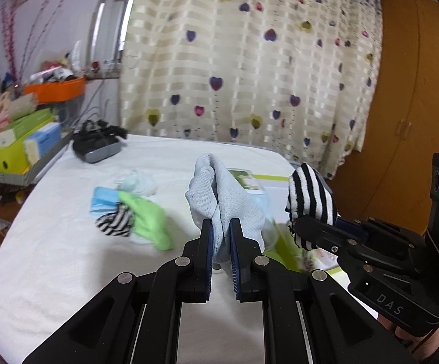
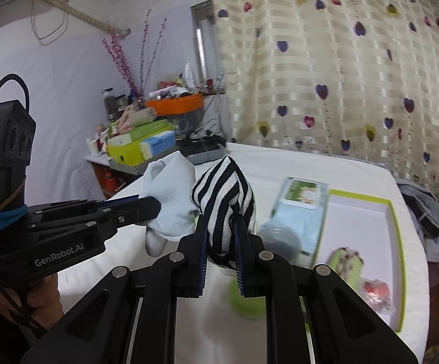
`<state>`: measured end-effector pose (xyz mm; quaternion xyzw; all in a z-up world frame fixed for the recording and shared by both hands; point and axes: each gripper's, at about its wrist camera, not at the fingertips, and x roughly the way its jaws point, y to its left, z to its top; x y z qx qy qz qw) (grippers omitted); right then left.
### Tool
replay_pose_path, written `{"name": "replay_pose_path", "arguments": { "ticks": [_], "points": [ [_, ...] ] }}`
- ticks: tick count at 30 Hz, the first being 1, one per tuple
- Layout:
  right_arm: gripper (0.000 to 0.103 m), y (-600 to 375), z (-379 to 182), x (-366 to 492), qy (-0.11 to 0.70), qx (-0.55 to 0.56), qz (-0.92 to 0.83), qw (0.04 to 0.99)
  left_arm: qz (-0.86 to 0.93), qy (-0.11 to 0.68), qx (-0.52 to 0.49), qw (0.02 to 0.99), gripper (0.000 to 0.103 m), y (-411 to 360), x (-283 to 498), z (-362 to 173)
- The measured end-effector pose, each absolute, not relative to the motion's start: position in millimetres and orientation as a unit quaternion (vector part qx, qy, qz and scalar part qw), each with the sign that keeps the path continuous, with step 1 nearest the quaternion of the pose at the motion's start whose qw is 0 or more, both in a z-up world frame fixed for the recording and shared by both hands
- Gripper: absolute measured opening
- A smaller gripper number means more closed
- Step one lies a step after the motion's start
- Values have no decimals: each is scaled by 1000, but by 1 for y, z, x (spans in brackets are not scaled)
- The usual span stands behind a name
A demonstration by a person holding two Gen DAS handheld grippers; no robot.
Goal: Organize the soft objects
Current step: 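Carry the grey sock with the left tool while the right tool carries the striped sock toward the box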
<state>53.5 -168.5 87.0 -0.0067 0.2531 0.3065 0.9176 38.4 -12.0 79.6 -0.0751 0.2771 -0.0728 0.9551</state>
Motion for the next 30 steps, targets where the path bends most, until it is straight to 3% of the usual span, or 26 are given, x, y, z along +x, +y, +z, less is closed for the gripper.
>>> {"name": "replay_pose_path", "arguments": {
  "ticks": [30],
  "points": [
    [16, -295, 52, 85, 289, 52, 204, 934, -164, 325, -36, 931, 10, -125, 89, 58]
  ]
}}
